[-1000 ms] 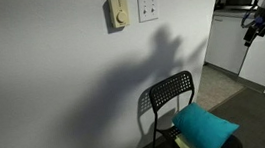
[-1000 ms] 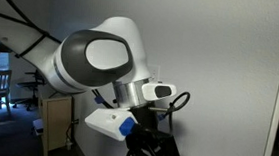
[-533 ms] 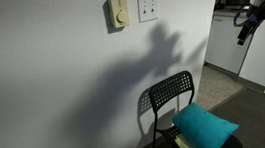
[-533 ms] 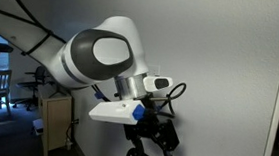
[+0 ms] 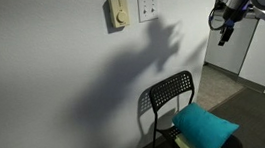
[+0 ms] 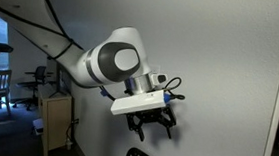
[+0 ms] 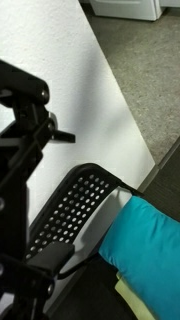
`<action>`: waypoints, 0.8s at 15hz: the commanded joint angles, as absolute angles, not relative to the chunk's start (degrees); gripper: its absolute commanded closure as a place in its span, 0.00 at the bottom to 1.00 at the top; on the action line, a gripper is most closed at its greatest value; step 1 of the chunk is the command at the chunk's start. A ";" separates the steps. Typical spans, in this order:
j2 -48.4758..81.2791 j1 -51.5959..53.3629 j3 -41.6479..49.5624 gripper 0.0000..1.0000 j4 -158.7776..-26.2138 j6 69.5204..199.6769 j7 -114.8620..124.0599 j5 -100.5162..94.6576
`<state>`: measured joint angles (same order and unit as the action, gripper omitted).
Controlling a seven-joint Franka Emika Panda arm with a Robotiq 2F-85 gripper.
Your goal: Flip the right light switch up
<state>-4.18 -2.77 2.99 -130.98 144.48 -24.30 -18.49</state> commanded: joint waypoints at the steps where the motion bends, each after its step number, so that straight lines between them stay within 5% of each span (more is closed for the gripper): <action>1: 0.68 -1.50 2.84 0.00 -126.03 145.82 -35.37 -16.96; 12: 4.53 0.80 -3.06 0.00 -118.09 153.18 -73.25 2.45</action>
<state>2.54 0.81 -1.47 -120.58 150.32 -62.33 -5.27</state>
